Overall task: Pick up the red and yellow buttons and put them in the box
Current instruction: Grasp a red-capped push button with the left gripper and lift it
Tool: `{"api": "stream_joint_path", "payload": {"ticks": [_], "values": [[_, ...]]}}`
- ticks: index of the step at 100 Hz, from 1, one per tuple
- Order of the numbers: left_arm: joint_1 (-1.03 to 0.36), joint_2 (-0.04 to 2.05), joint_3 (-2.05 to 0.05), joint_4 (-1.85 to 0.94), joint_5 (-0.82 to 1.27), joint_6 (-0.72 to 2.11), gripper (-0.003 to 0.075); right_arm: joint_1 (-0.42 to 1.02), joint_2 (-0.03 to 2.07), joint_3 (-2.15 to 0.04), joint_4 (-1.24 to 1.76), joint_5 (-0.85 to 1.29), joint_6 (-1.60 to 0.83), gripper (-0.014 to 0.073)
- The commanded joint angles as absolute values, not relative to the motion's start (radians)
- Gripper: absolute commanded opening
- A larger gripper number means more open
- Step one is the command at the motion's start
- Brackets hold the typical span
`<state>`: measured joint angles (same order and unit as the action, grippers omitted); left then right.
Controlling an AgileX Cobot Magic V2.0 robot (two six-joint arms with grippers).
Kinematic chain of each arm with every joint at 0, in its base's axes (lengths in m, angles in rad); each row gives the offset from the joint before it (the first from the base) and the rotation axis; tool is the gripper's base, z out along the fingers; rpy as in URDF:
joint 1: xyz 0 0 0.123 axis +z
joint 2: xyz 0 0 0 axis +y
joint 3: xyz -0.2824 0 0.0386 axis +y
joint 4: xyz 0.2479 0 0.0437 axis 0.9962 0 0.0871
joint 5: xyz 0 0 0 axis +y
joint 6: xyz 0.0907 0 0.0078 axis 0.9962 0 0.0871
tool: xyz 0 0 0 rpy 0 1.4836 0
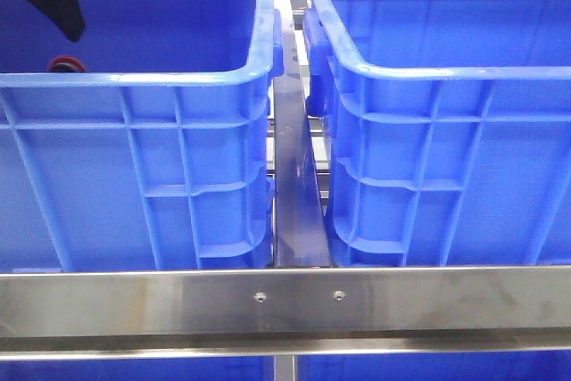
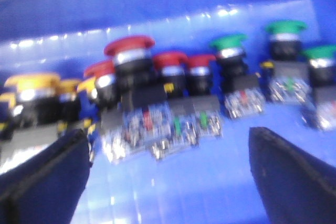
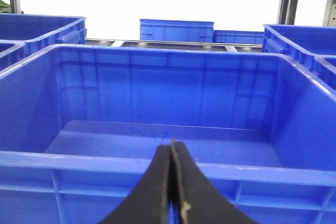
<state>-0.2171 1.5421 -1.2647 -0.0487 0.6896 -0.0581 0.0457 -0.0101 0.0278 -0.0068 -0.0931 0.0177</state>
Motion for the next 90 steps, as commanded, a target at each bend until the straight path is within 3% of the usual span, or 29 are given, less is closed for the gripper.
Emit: {"api": "stream_joint_path", "payload": {"ticks": [1,68,90], "values": [[-0.223,1.546,-1.312,-0.047,0.624,-0.075,0.0563,0.048,-0.032,0.026,-0.011,-0.176,0.014,-0.0069],[-0.222,1.673,-1.314,0.018,0.573,-0.148,0.0561,0.048,-0.032,0.026,-0.011,-0.176,0.014,-0.0069],[-0.222,1.680,-1.314,0.018,0.578,-0.148,0.0467,0.048,-0.032,0.026,-0.011,-0.176,0.014,-0.0069]]}}
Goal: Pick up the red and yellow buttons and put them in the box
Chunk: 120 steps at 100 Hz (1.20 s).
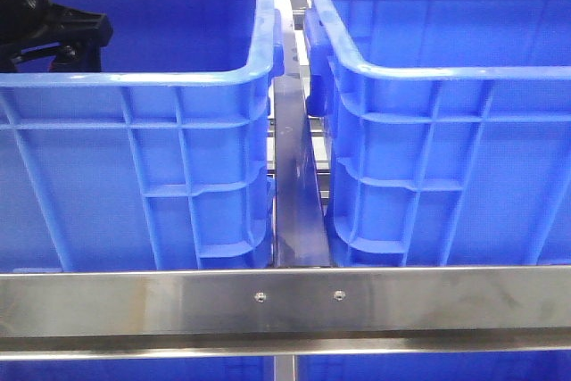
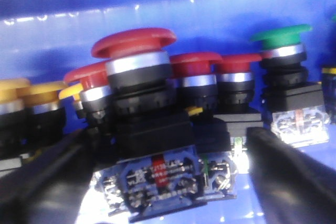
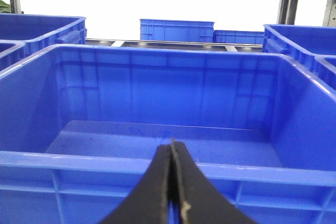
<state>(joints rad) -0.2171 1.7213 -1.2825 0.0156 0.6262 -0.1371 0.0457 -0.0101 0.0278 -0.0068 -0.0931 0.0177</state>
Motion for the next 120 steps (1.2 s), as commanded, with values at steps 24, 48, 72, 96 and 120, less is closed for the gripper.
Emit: {"api": "stream_joint_path", "payload": {"ticks": [24,48,72,96,120], "values": [[-0.222,1.678,-1.314,0.018,0.581,-0.150,0.0127,0.048,-0.032,0.026,-0.011,-0.176,0.014,-0.0069],[-0.222,1.617,-1.314,0.018,0.622,-0.140,-0.0019,0.048,-0.032,0.026,-0.011,-0.176,0.014,-0.0069],[-0.223,1.475,-1.305,0.000,0.730,-0.011,-0.0019,0.048,-0.032,0.026,-0.011,-0.176,0.014,-0.0069],[-0.223,1.251,-1.214,-0.271,0.739,0.317,-0.0019,0.048,-0.032,0.026,-0.011,-0.176,0.014,-0.0069],[-0.223,1.078,-1.162,-0.586,0.890,0.666,-0.0019,0.048,-0.032,0.026,-0.011,-0.176,0.014,-0.0069]]}}
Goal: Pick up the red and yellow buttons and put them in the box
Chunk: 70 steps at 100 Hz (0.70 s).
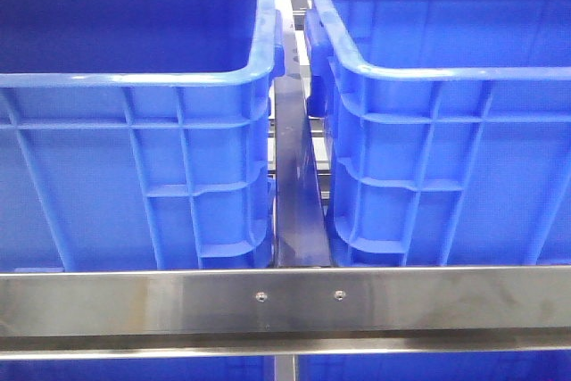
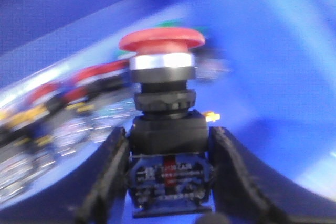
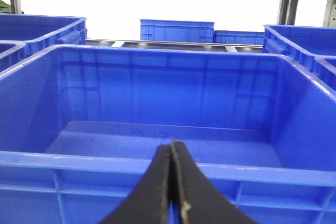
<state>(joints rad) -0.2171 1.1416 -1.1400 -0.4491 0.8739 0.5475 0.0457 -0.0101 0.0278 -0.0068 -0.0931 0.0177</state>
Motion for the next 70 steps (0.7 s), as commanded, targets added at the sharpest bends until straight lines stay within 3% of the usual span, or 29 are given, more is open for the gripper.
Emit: {"api": "stream_joint_path", "payload": {"ticks": [1,32,56,70], "values": [[-0.223,1.076,-1.162,-0.593,0.896,0.681,-0.0019,0.048,-0.032,0.026,-0.011,-0.176,0.014,-0.0069],[-0.225,1.044,-1.162,-0.912,1.057,0.950,-0.0019,0.048,-0.032,0.026,-0.011,-0.177,0.014,-0.0069],[-0.320,1.064,-1.162,-0.899,0.984,0.958,-0.0019,0.049,-0.032,0.026,-0.010,-0.230,0.027,-0.0069],[-0.382,1.090,-1.162,-0.853,0.972,0.958,-0.0019,0.051,-0.032,-0.028,-0.010,-0.173,0.195,-0.0069]]}}
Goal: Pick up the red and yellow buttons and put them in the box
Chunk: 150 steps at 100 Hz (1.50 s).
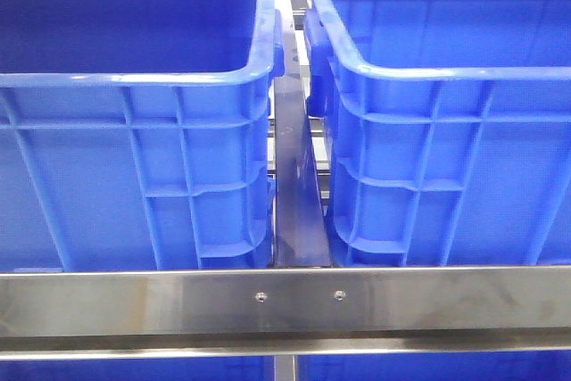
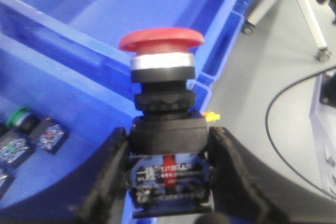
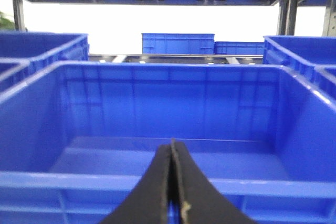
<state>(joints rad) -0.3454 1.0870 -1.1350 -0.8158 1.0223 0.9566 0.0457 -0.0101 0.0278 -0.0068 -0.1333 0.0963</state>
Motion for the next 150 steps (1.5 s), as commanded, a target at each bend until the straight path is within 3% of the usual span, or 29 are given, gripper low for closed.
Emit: {"api": "stream_joint_path", "payload": {"ticks": [1,14,34,78,90,107,114,137,150], "values": [[-0.387,1.094,-1.162,-0.849,0.972,0.958,-0.0019,0.051,-0.032,-0.038,-0.010,-0.149,0.216,-0.0069],[-0.406,1.107,-1.162,-0.830,0.967,0.958,-0.0019,0.052,-0.032,-0.165,-0.010,0.074,0.366,-0.0069],[-0.406,1.107,-1.162,-0.824,0.965,0.958,-0.0019,0.052,-0.016,-0.390,0.089,0.395,0.395,-0.0069],[-0.406,1.107,-1.162,-0.823,0.965,0.958,-0.0019,0.052,-0.014,-0.470,0.166,0.395,0.395,-0.0060],[-0.406,1.107,-1.162,-0.823,0.965,0.958,-0.0019,0.052,-0.014,-0.470,0.167,0.395,0.395,0.0057],[-0.406,1.107,-1.162,-0.823,0.965,0.958,-0.0019,0.052,-0.014,-0.470,0.168,0.403,0.395,0.0445],[-0.406,1.107,-1.162,-0.823,0.965,0.958,-0.0019,0.052,-0.014,-0.470,0.194,0.404,0.395,0.0553],[-0.406,1.107,-1.162,-0.823,0.967,0.958,-0.0019,0.054,0.048,-0.470,0.396,0.416,0.380,0.0533],[-0.406,1.107,-1.162,-0.823,0.967,0.958,-0.0019,0.080,0.164,-0.470,0.636,0.445,0.176,0.0505]]}}
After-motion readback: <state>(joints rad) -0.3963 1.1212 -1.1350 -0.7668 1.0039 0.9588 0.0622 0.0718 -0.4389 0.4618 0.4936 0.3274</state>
